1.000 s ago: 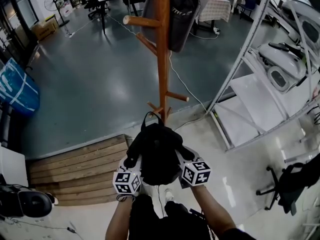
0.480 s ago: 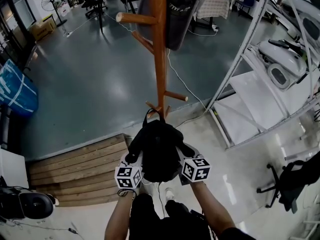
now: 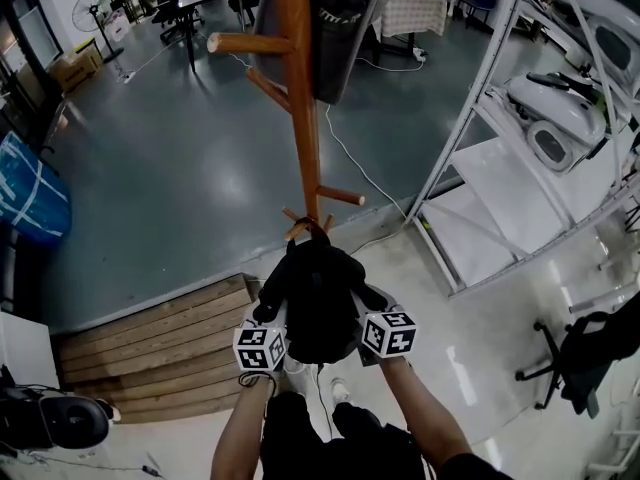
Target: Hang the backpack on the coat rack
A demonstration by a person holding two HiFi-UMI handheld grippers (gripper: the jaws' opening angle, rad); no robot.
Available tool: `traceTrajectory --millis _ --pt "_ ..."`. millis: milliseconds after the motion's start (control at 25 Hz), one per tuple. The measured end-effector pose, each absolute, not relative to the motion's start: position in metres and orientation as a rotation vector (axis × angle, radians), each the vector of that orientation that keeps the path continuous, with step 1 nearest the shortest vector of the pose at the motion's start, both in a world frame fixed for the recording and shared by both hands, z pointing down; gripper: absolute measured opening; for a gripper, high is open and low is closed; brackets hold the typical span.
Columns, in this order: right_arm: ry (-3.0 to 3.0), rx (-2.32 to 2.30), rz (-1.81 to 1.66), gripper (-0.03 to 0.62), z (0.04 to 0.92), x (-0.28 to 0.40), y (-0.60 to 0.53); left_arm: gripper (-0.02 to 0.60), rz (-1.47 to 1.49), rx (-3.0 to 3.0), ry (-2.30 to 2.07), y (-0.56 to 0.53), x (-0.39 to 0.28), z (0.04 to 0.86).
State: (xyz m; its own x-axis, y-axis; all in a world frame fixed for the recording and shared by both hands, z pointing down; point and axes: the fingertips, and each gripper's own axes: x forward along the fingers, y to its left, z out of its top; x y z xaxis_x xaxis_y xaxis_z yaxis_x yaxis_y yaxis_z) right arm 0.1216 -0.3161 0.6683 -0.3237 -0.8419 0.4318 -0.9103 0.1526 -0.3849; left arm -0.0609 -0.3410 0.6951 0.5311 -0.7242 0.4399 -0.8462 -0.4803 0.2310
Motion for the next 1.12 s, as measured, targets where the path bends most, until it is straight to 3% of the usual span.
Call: traceTrajectory --millis 1120 --pt "-2.202 1.786 0.819 0.091 0.707 0.134 -0.356 0.130 0.433 2.256 -1.325 -0.388 -0.056 0.735"
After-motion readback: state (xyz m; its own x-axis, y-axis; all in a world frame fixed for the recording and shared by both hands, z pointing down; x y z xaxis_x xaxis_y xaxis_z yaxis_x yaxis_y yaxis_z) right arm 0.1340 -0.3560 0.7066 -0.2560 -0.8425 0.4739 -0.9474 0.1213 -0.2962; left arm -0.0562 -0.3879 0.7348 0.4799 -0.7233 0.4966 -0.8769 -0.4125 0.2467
